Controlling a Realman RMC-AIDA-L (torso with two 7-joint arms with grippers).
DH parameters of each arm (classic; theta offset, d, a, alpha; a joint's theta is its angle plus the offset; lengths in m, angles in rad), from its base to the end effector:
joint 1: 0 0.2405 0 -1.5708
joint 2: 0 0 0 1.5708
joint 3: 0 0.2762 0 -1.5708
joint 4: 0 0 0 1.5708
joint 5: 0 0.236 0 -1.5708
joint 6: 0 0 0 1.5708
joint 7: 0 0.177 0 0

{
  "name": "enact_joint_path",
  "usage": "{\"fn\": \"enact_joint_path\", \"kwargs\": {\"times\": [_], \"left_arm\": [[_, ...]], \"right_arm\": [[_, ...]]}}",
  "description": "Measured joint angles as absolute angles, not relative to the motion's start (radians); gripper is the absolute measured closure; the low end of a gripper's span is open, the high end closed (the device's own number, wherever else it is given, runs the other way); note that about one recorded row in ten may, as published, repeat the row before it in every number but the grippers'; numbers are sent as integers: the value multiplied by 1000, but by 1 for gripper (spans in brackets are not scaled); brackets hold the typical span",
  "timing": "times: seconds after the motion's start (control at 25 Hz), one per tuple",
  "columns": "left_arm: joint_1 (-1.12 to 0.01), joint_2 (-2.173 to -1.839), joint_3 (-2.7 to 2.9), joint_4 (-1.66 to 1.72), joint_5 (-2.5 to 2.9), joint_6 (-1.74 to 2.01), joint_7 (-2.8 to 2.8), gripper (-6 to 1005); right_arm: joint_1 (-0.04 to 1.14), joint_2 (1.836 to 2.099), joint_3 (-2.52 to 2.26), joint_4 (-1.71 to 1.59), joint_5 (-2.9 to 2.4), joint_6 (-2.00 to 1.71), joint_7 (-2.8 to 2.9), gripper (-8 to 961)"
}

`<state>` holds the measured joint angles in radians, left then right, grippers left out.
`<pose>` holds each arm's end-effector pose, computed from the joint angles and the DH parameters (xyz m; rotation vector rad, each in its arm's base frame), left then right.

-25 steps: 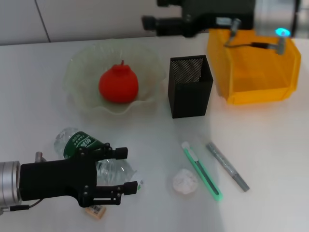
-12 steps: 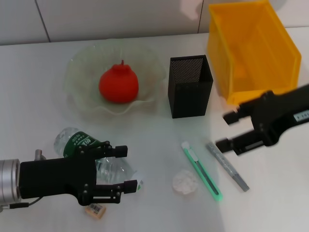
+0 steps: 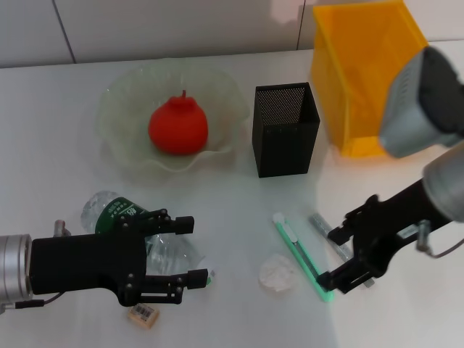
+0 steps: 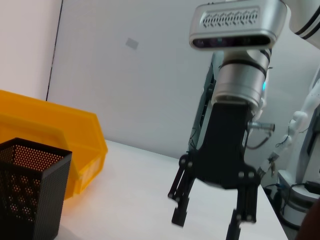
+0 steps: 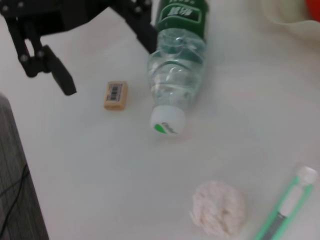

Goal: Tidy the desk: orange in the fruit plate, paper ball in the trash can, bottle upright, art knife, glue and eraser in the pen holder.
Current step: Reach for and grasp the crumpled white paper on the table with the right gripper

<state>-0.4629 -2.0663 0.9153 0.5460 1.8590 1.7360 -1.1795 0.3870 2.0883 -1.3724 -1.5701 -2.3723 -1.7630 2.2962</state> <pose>-0.2687 0.3057 -0.0690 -2.9712 -0.4172 -0.8960 0.2030 0.3224 -0.0263 -2.9161 0.7265 -0.3729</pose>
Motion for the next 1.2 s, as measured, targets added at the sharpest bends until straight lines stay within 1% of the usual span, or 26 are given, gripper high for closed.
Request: {"fn": "enact_joint_path", "kwargs": {"times": [0.48, 0.56, 0.96, 1.2], "left_arm": [[-466, -2066, 912, 546, 1859, 1736, -1182, 157], [-466, -2066, 913, 546, 1859, 1736, -1184, 157], [-467, -2067, 914, 546, 1859, 1736, -1189, 158], [-467, -2068, 912, 546, 1859, 1736, -1190, 158]], "right_arm": [[412, 2088, -1581, -1489, -2395, -1519, 2304, 188], [434, 2087, -1598, -1451, -2384, -1493, 2304, 187], [491, 2088, -1676, -1344, -2380, -1416, 2319, 188], [505, 2087, -1685, -1318, -2380, -1412, 2329, 190]]}}
